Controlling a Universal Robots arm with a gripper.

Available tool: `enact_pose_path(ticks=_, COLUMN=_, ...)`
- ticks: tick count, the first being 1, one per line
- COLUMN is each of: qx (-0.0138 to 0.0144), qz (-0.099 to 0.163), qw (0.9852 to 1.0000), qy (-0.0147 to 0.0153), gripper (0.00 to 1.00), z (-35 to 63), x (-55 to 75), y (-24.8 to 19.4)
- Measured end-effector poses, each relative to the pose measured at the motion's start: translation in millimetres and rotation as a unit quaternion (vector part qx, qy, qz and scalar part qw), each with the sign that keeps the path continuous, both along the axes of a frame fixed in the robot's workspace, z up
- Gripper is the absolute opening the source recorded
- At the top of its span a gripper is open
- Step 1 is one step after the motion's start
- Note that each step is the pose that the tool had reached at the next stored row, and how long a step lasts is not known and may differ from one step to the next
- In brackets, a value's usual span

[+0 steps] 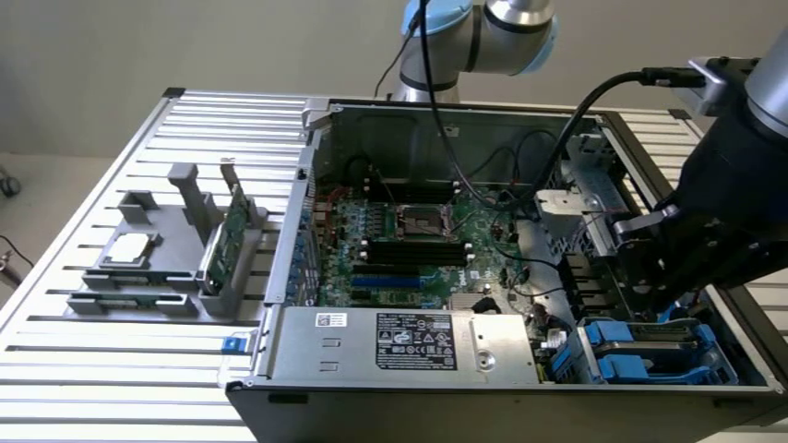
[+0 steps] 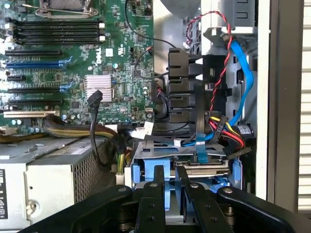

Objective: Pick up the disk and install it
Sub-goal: 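Insert the first disk wire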

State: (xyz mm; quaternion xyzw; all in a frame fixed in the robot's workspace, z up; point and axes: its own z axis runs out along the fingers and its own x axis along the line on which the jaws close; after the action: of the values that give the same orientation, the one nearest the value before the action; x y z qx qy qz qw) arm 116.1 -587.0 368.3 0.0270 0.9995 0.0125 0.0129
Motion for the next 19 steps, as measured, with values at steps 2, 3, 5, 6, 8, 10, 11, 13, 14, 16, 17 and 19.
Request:
enact_pose_path(ticks=2, qx=0.0, qz=-0.012, qw=0.9999, qy=0.0, gripper=0.24, z=0.0, x=0.0, y=0.0)
enact_pose_path(ticks=3, qx=-0.0001, qz=-0.017, qw=0.9999, qy=0.0, gripper=0.24, z=0.3, x=0.0, y=0.1)
enact_pose_path(ticks=5, qx=-0.0003, qz=-0.025, qw=0.9997, qy=0.0, gripper=0.24, z=1.9, x=0.1, y=0.5)
enact_pose_path(ticks=6, qx=-0.0003, qz=-0.028, qw=0.9996, qy=0.0, gripper=0.24, z=3.5, x=0.3, y=0.7)
enact_pose_path(ticks=8, qx=-0.0012, qz=-0.033, qw=0.9995, qy=0.0, gripper=0.24, z=8.0, x=0.7, y=1.3)
enact_pose_path(ticks=10, qx=-0.0029, qz=-0.037, qw=0.9993, qy=-0.0001, gripper=0.24, z=14.2, x=1.3, y=2.2)
enact_pose_path(ticks=11, qx=-0.0042, qz=-0.039, qw=0.9992, qy=-0.0001, gripper=0.24, z=17.9, x=1.7, y=2.7)
enact_pose_path(ticks=13, qx=-0.0076, qz=-0.042, qw=0.9991, qy=-0.0002, gripper=0.24, z=25.6, x=3.0, y=3.9)
enact_pose_path(ticks=14, qx=-0.0099, qz=-0.044, qw=0.999, qy=-0.0003, gripper=0.24, z=29.4, x=4.1, y=4.7)
enact_pose_path(ticks=16, qx=-0.015, qz=-0.046, qw=0.9989, qy=-0.0006, gripper=0.24, z=35.3, x=6.6, y=6.3)
enact_pose_path(ticks=17, qx=-0.0179, qz=-0.046, qw=0.9988, qy=-0.0009, gripper=0.24, z=37.2, x=8.1, y=7.2)
enact_pose_path(ticks=19, qx=-0.0254, qz=-0.047, qw=0.9986, qy=-0.0018, gripper=0.24, z=40.1, x=11.7, y=9.0)
